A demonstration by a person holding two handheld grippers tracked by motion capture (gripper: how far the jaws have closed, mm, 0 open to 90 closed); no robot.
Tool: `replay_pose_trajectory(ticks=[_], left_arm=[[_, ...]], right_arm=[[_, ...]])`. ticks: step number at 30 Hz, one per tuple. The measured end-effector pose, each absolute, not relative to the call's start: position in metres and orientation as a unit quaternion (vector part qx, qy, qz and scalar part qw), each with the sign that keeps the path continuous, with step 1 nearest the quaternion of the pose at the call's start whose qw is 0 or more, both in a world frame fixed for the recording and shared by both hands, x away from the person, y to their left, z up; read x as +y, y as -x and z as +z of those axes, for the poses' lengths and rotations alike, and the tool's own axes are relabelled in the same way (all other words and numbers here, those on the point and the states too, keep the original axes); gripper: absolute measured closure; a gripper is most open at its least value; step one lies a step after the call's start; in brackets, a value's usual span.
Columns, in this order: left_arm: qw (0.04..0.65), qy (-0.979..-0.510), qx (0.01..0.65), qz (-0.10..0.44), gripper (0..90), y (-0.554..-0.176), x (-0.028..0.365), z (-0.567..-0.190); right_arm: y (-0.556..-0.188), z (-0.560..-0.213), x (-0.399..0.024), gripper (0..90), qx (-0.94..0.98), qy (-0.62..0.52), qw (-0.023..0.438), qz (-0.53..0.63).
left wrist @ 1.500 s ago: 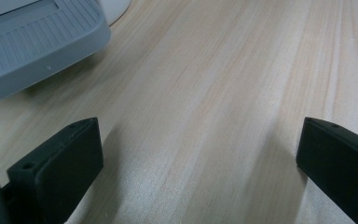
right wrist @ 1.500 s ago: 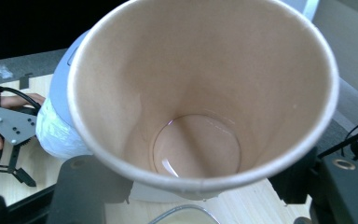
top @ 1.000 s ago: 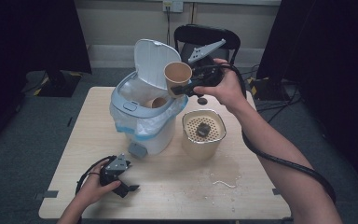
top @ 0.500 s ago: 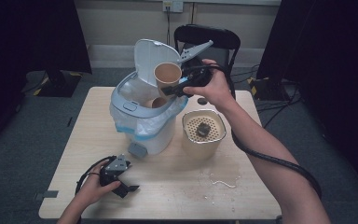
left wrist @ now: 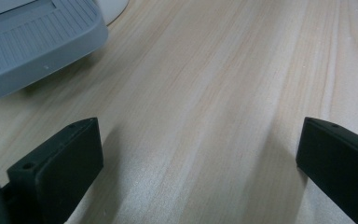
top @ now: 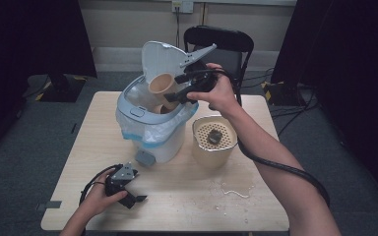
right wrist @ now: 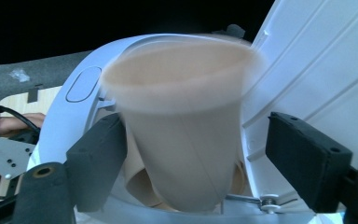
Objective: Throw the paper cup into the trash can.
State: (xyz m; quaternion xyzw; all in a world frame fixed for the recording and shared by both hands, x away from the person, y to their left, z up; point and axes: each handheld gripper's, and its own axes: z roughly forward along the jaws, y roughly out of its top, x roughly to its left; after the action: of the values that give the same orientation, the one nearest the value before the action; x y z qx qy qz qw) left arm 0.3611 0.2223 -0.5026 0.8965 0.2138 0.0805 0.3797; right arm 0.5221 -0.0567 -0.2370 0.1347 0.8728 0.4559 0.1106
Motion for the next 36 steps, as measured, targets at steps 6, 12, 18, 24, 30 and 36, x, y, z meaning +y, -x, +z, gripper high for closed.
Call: replay_pose_trajectory(ticks=[6, 12, 18, 24, 30, 36], left_arm=[[0.382, -0.895, 0.215, 0.082, 0.0, -0.361, 0.222, -0.503], [0.385, -0.894, 0.212, 0.083, 0.0, -0.361, 0.222, -0.503], [0.384, -0.895, 0.212, 0.083, 0.0, -0.361, 0.222, -0.503], [0.385, -0.895, 0.212, 0.083, 0.0, -0.361, 0.222, -0.503], [0.382, -0.895, 0.215, 0.082, 0.0, -0.361, 0.222, -0.503], [0.382, -0.895, 0.214, 0.082, 0.0, -0.361, 0.222, -0.503]], right_arm=[[-0.517, -0.234, -0.065, 22.5, 0.874, -0.131, 0.109, 0.456], [-0.512, -0.233, -0.080, 26.2, 0.872, -0.134, 0.106, 0.459], [-0.511, -0.234, -0.096, 34.6, 0.869, -0.142, 0.104, 0.462], [-0.515, -0.238, -0.109, 38.2, 0.869, -0.159, 0.111, 0.455], [-0.524, -0.239, -0.117, 37.6, 0.868, -0.178, 0.123, 0.447], [-0.532, -0.240, -0.115, 37.2, 0.868, -0.185, 0.126, 0.444]])
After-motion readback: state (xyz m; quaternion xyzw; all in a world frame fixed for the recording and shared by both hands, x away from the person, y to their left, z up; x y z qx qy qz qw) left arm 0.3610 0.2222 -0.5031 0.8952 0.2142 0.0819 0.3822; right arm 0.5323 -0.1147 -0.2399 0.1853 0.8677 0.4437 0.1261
